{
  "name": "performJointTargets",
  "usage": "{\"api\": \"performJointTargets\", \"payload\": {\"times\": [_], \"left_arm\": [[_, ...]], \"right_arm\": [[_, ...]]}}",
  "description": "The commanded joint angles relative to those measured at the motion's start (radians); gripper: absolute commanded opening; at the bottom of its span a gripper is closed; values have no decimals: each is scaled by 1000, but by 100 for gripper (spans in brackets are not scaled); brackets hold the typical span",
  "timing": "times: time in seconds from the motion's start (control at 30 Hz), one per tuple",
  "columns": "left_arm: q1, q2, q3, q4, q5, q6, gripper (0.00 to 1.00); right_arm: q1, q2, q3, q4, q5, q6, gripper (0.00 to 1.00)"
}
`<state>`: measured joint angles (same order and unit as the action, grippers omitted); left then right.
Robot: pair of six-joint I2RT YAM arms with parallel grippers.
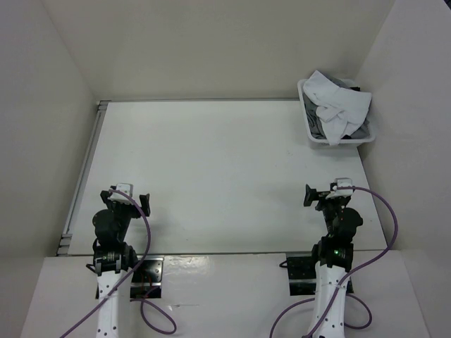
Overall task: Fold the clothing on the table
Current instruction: Grab the skirt from the pile
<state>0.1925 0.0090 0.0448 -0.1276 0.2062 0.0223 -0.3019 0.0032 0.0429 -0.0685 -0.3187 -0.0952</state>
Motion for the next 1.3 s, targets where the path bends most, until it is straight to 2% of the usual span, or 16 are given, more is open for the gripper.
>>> {"api": "performJointTargets", "payload": {"times": [0.0,0.53,0.63,0.77,0.9,1.0,1.03,1.1,1.13,1.17,1.27], "left_arm": [[-4,-135,-42,29,-5,-2,100],[-4,-135,-42,29,-5,-2,100],[-4,-135,-42,29,-5,-2,100],[-4,-135,-42,29,-5,-2,100],[-4,-135,-42,29,-5,-2,100],[-4,-135,-42,29,-5,-2,100],[-4,-135,-42,29,-5,-2,100],[-4,-135,-42,29,-5,-2,100],[-4,-135,-42,29,-5,-2,100],[-4,-135,-42,29,-5,-2,100],[-4,-135,-42,29,-5,-2,100]], "right_arm": [[-5,-81,-48,9,-8,-9,98],[-5,-81,-48,9,-25,-9,98],[-5,-81,26,19,-54,35,98],[-5,-81,170,3,6,66,98],[-5,-25,256,3,168,92,98],[-5,151,353,-7,228,147,98],[-5,285,420,-20,243,199,98],[6,429,497,-40,254,248,98],[15,504,587,-56,263,274,98],[26,649,636,-97,263,275,98],[125,872,816,-172,332,255,98]]}}
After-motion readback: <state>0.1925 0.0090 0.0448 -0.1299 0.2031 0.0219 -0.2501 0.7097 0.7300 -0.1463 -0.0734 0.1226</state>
